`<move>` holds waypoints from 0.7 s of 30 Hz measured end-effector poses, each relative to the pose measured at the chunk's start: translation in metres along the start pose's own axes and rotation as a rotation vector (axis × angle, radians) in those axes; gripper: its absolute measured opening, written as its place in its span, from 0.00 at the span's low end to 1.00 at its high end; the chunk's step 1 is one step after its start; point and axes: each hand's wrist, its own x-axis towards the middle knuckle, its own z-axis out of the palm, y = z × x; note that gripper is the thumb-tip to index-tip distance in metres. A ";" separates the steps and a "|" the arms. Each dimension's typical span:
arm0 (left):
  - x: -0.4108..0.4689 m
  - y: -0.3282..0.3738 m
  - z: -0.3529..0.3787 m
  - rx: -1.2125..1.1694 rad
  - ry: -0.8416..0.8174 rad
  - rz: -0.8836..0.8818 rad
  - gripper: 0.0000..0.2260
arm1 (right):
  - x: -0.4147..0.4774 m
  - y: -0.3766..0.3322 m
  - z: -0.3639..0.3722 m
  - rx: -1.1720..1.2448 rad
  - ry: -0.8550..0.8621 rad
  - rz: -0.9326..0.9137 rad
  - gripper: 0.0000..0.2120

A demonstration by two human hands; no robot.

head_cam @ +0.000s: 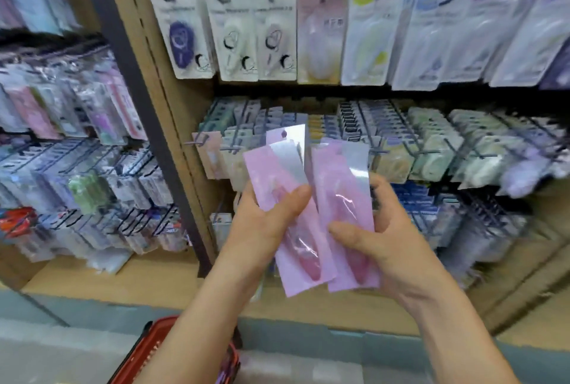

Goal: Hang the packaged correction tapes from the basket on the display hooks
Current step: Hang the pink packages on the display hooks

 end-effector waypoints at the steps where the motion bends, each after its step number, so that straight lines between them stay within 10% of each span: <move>1: 0.003 0.003 0.015 0.019 0.006 0.014 0.21 | -0.002 -0.009 -0.007 0.024 -0.012 -0.020 0.33; 10: 0.025 0.054 0.087 0.052 -0.076 0.129 0.27 | -0.001 -0.091 -0.033 -0.370 0.257 -0.343 0.43; 21: 0.095 0.176 0.097 0.097 -0.066 0.447 0.12 | 0.088 -0.197 -0.005 -0.432 0.220 -0.614 0.24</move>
